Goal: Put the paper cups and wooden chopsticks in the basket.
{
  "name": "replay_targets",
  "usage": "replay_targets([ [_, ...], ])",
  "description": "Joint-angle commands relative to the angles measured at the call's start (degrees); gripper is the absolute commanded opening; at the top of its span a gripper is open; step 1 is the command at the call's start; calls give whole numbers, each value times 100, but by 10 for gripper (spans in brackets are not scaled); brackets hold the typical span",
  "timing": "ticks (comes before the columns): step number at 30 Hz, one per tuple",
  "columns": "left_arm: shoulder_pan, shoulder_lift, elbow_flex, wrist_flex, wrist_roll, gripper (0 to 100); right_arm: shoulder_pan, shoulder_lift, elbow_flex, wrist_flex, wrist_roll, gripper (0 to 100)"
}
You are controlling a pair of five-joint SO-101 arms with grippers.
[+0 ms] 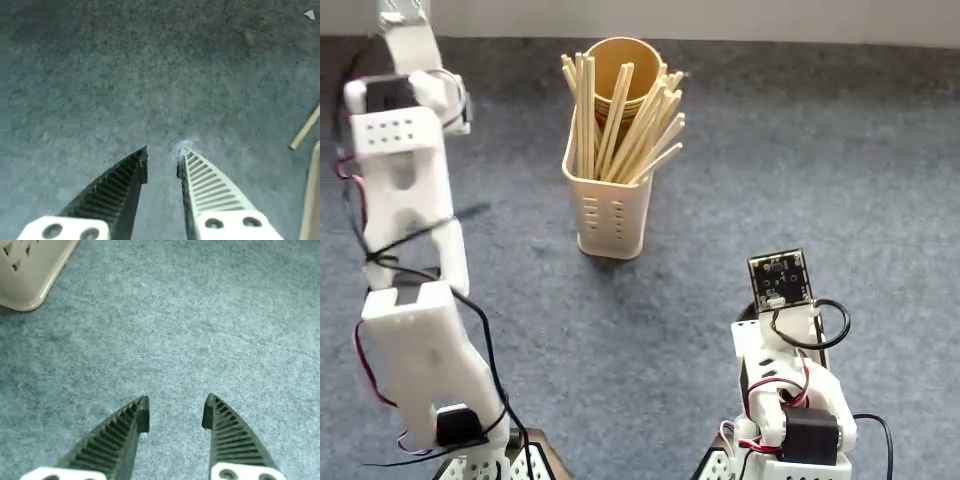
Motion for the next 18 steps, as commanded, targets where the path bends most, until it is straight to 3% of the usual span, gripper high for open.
replay_targets([
  [1, 233, 409, 497, -2101, -35, 116, -22, -22, -22, -31, 62, 187],
  [4, 602, 963, 488, -2813, -571, 116, -13, -22, -22, -31, 62, 187],
  [7, 1007, 1200, 365, -2857, -958, 116, -13, -22, -22, -31, 62, 187],
  [13, 1393, 1218, -48, -2277, -1011, 121, -13, -22, -22, -31, 62, 187],
  [18, 1675, 1244, -163, -1697, -1011, 202, -13, -22, -22, -31, 62, 187],
])
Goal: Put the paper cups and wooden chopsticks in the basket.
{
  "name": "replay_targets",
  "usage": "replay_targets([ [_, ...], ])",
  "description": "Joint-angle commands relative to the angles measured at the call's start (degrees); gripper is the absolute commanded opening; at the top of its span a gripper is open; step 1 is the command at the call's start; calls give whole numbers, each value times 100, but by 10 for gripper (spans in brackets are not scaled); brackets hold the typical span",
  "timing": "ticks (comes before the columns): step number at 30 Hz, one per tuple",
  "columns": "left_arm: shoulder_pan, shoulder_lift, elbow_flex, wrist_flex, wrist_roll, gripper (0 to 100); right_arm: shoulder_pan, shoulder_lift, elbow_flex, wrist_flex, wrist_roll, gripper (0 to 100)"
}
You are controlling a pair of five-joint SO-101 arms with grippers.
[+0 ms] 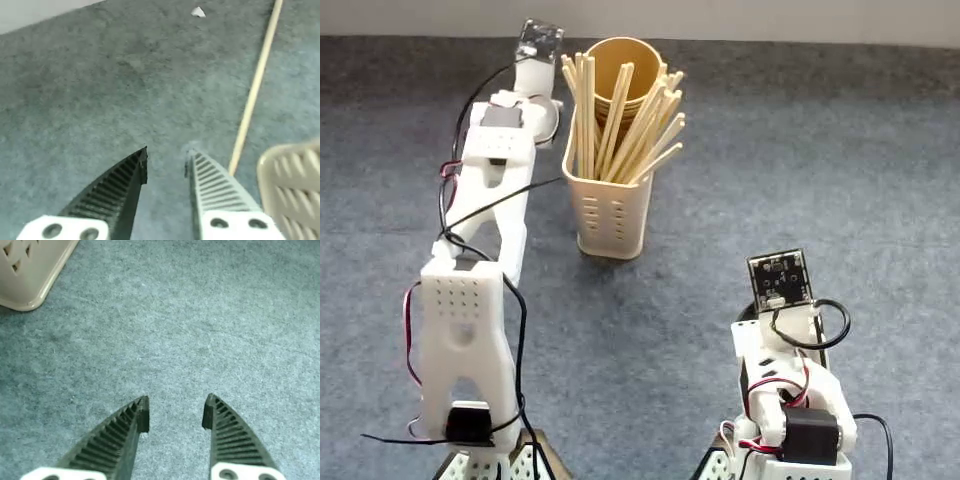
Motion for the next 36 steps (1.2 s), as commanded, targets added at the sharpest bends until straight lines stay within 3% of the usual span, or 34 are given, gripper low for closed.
replay_targets([
  [1, 295, -40, -233, 246, -26, 212, -13, -22, -22, -31, 62, 187],
  [14, 532, 769, -532, 132, -18, 214, -13, -22, -22, -31, 62, 187],
  [22, 549, 2053, -2026, 176, -18, 214, -13, -22, -22, -31, 62, 187],
  [30, 760, 2941, -3626, 1662, -18, 214, -13, -22, -22, -31, 62, 187],
  [36, 875, 3451, -4154, 2198, -18, 213, -13, -22, -22, -31, 62, 187],
])
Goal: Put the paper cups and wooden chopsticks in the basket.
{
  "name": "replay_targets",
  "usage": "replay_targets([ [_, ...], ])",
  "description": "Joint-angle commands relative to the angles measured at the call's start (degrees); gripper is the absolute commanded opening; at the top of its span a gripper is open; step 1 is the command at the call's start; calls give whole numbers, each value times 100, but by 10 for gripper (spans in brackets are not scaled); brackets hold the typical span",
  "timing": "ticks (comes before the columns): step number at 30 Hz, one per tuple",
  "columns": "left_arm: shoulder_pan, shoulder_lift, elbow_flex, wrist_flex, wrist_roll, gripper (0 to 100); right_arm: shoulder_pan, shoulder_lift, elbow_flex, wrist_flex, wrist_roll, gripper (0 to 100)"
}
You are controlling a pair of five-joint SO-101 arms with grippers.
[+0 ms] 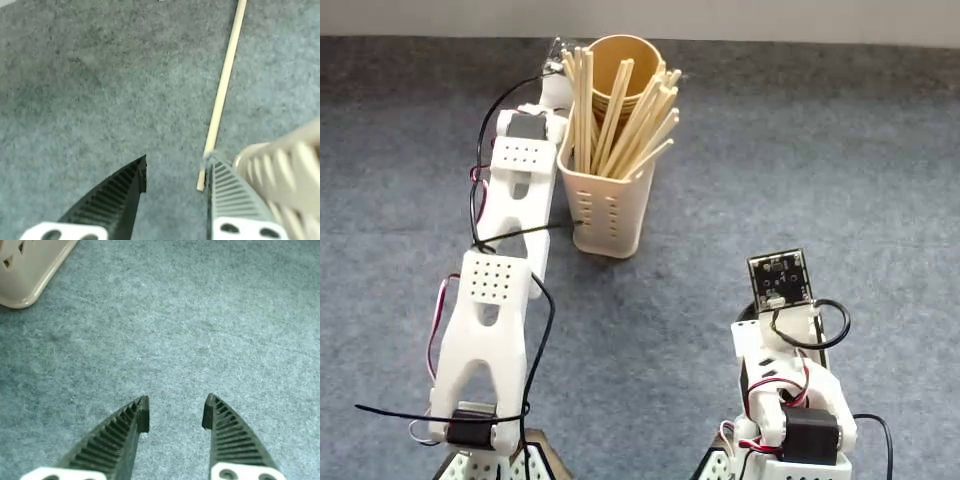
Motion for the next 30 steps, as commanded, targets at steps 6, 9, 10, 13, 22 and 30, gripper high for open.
replay_targets([
  [6, 101, 286, -646, 695, -9, 213, -13, -22, -22, -31, 62, 187],
  [9, -84, 321, -945, 695, 176, 213, -13, -22, -22, -31, 62, 187],
  [10, -145, 303, -1042, 686, 264, 213, -13, -22, -22, -31, 62, 187],
  [13, -312, 321, -1552, 659, 589, 213, -22, -22, -22, -31, 62, 187],
  [22, -321, 321, -1763, 703, 862, 213, -40, -22, -22, -31, 62, 187],
  [30, 497, 312, -1789, 1451, 862, 213, -40, -13, -22, -31, 62, 187],
])
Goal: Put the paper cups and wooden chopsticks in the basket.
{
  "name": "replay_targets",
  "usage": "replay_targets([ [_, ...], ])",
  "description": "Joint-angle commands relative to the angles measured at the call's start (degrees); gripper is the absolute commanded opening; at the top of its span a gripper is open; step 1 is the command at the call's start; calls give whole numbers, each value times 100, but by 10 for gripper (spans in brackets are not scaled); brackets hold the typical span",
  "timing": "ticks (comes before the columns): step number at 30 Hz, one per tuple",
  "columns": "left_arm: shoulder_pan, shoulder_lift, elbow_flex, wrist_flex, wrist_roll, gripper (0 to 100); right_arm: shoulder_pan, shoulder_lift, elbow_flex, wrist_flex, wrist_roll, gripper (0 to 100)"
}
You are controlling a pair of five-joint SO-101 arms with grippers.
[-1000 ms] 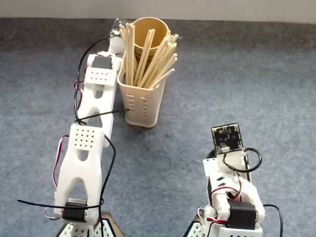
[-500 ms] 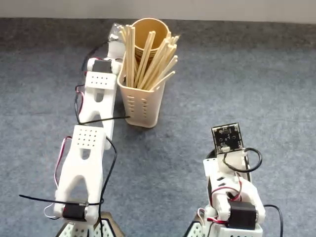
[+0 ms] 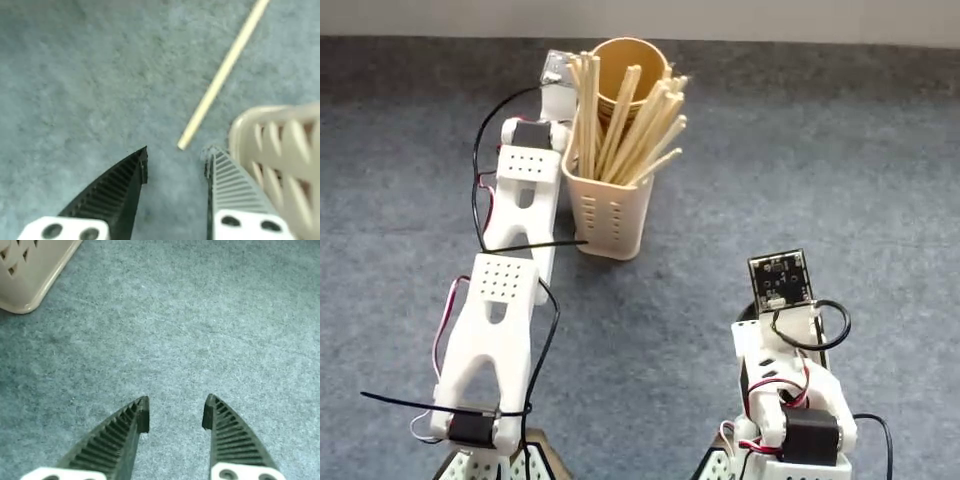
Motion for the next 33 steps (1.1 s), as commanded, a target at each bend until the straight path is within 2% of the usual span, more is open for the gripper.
replay_targets([
  [1, 523, -110, -347, 264, 35, 213, -40, 4, -22, -31, 62, 187],
  [11, 1156, -127, -347, 448, 44, 213, -40, 4, -22, -31, 62, 187],
  [16, 655, -136, -338, 352, 18, 216, -40, 4, -22, -31, 62, 187],
  [21, 13, -127, -330, -527, 18, 214, -40, 4, -22, -31, 62, 187],
  [27, 48, -119, -321, -791, -396, 213, -40, 4, -22, -31, 62, 187],
  [33, -66, -84, -286, -985, -422, 213, -40, 4, -22, -31, 70, 187],
])
